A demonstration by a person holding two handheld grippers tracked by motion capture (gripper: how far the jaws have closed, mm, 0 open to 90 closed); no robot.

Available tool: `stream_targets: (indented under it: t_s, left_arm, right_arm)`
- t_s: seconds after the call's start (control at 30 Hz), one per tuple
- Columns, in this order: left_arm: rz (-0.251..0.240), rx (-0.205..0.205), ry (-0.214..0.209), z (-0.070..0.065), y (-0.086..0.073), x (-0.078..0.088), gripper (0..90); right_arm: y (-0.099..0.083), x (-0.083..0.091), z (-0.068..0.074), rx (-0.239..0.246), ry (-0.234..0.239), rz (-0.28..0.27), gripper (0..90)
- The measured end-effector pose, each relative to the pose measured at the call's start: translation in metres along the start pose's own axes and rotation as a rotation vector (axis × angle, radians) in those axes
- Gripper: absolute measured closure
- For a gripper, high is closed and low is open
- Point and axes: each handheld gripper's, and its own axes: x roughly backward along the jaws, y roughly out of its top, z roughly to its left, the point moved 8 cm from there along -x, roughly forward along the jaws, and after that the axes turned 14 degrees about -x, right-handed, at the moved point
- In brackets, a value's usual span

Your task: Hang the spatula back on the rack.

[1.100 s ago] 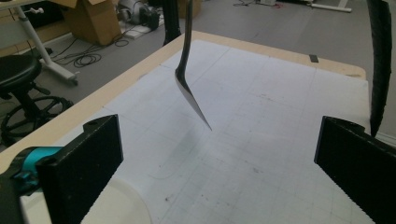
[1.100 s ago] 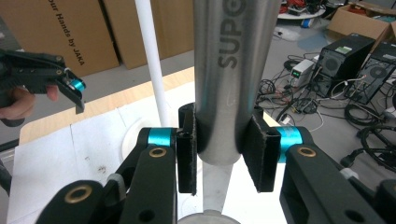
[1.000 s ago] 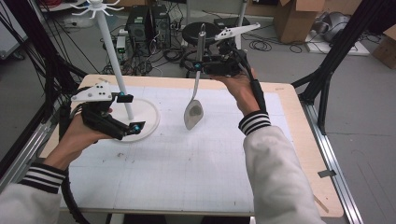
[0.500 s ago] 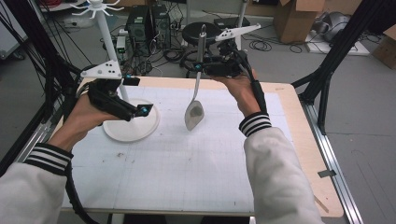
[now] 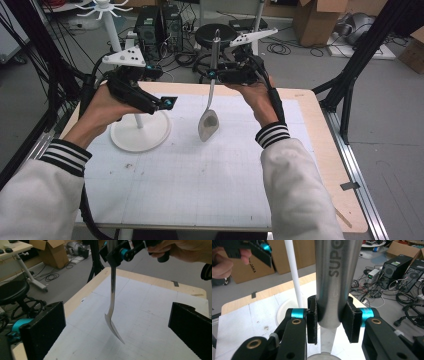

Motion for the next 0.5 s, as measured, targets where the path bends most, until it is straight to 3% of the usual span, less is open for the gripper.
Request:
stream_targets:
  t_s: [0.47, 0.5]
  left_arm:
    - [-0.017, -0.011, -0.008, 0.009, 0.024, -0.013, 2.1]
    - [-0.016, -0.015, -0.01, 0.01, 0.025, -0.013, 3.3]
  right_arm:
    - [-0.002, -0.002, 0.003, -0.009, 0.002, 0.012, 68.7]
    - [-0.001, -0.003, 0.003, 0.007, 0.005, 0.004, 68.7]
